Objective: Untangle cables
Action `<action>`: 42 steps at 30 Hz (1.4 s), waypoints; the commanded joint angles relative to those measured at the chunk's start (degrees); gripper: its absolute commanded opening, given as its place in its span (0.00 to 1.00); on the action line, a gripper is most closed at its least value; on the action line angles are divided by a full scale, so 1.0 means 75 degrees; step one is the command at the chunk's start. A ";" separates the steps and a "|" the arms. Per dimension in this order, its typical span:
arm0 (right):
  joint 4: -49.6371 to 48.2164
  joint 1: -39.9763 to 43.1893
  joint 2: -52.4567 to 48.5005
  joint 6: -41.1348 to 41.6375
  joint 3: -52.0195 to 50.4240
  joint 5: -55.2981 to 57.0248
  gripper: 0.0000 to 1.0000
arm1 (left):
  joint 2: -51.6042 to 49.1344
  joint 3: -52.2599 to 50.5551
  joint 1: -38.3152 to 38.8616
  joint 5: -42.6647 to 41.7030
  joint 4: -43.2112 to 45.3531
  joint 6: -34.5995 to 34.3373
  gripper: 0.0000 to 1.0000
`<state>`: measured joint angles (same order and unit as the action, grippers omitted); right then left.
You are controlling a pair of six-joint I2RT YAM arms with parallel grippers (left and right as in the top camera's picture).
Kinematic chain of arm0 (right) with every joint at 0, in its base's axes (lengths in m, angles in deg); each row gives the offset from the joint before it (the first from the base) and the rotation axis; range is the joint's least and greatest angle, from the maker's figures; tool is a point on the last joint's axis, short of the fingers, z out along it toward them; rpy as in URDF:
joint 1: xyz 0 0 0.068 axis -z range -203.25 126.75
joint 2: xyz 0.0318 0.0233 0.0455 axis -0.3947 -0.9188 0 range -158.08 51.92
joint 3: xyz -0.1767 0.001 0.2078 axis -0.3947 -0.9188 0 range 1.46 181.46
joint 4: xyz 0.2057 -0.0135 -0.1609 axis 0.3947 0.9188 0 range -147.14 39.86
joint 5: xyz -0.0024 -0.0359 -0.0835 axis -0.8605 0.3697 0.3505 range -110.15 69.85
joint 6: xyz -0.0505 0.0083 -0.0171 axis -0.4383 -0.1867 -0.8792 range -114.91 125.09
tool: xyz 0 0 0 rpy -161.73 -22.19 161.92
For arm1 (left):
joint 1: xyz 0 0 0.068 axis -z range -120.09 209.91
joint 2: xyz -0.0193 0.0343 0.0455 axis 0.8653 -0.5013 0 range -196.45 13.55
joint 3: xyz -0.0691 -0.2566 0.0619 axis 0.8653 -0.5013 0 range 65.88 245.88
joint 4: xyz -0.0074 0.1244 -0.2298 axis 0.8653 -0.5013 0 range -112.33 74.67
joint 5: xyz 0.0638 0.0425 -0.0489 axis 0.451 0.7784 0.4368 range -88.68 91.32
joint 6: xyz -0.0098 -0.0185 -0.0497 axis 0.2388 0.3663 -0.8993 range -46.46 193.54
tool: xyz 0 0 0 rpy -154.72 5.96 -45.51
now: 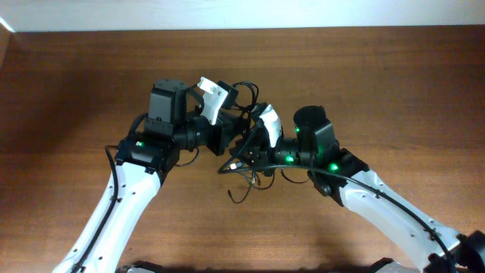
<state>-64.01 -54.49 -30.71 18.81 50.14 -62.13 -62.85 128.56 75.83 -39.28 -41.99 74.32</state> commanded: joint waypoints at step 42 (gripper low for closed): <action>-0.0055 -0.0023 -0.0198 0.0000 0.0067 0.0085 0.04 | 0.0029 0.0000 -0.1271 0.8967 -0.2244 -0.6714 0.00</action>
<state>-64.86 -54.82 -32.10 18.98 50.16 -60.80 -62.85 128.56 69.98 21.72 -57.86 32.81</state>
